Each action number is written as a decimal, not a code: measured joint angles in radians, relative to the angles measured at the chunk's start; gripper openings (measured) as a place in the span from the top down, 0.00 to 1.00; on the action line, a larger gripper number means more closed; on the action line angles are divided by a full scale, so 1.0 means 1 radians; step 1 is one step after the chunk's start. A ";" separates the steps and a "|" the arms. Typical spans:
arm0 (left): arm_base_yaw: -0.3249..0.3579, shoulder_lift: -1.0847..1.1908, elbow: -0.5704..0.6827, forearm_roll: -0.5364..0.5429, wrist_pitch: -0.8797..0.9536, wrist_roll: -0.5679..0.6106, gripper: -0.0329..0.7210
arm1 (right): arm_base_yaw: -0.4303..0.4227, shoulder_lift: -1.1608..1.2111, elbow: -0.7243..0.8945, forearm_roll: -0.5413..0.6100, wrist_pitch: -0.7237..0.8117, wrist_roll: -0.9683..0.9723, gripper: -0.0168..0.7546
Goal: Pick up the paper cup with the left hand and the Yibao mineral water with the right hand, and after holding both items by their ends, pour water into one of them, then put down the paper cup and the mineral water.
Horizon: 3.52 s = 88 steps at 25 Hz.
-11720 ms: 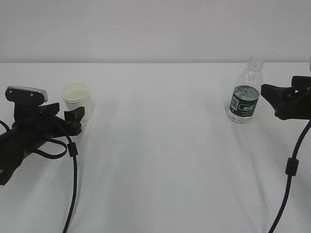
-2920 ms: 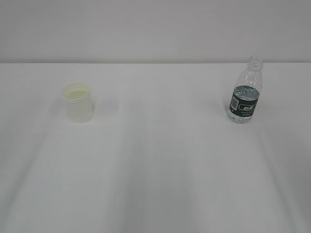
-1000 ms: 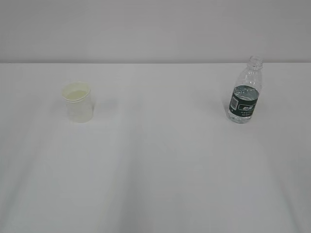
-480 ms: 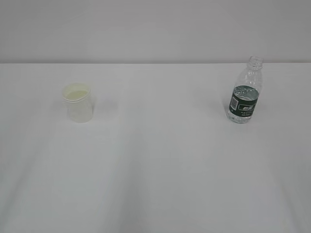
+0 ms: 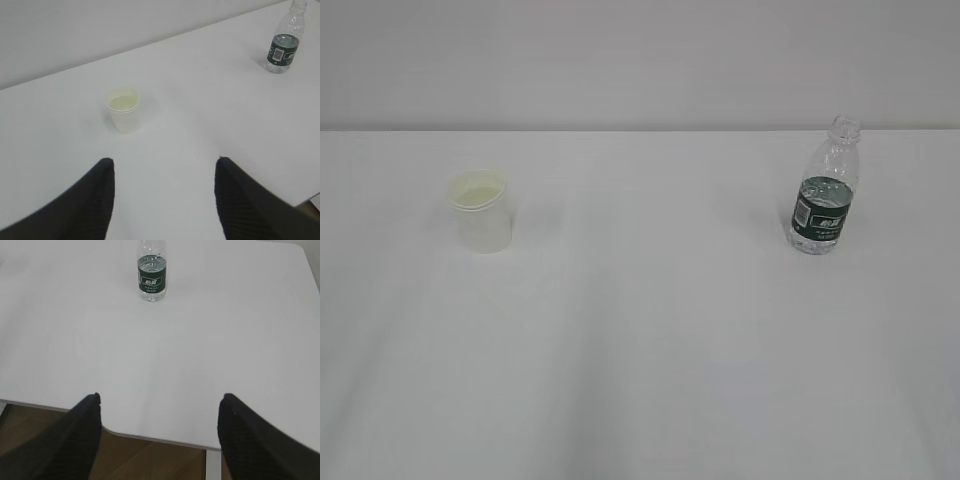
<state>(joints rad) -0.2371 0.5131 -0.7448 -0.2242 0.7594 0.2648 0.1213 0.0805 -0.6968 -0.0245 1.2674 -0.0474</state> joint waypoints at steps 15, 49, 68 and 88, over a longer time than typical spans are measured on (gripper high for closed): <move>0.000 0.000 0.000 -0.022 0.012 0.000 0.36 | 0.000 -0.098 0.041 -0.002 0.008 0.072 0.26; 0.000 0.000 0.000 -0.016 0.040 0.000 0.36 | 0.000 -0.098 0.185 -0.126 -0.104 0.129 0.28; 0.000 0.000 0.051 0.012 0.053 -0.009 0.36 | 0.000 -0.098 0.185 -0.126 -0.108 0.129 0.28; 0.000 -0.265 0.051 0.138 0.194 -0.197 0.36 | 0.000 -0.098 0.185 -0.126 -0.110 0.129 0.28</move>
<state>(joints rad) -0.2371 0.2483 -0.6938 -0.0863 0.9533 0.0681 0.1213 -0.0173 -0.5114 -0.1508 1.1572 0.0816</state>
